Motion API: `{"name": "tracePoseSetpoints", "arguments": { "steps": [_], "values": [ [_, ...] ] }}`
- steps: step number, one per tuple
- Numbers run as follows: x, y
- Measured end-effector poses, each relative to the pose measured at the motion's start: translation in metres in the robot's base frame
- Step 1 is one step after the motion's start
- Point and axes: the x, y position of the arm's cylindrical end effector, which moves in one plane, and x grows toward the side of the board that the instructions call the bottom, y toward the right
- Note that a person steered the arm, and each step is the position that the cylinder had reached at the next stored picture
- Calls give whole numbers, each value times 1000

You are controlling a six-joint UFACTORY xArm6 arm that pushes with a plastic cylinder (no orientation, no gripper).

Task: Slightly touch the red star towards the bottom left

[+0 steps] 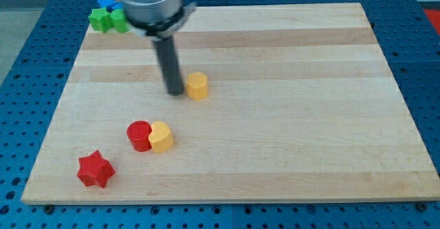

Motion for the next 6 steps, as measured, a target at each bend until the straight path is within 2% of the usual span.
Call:
{"name": "tracePoseSetpoints", "arguments": {
  "steps": [1, 2, 4, 5, 6],
  "values": [
    [-5, 79],
    [-3, 97],
    [112, 72],
    [157, 27],
    [170, -50]
  ]
}}
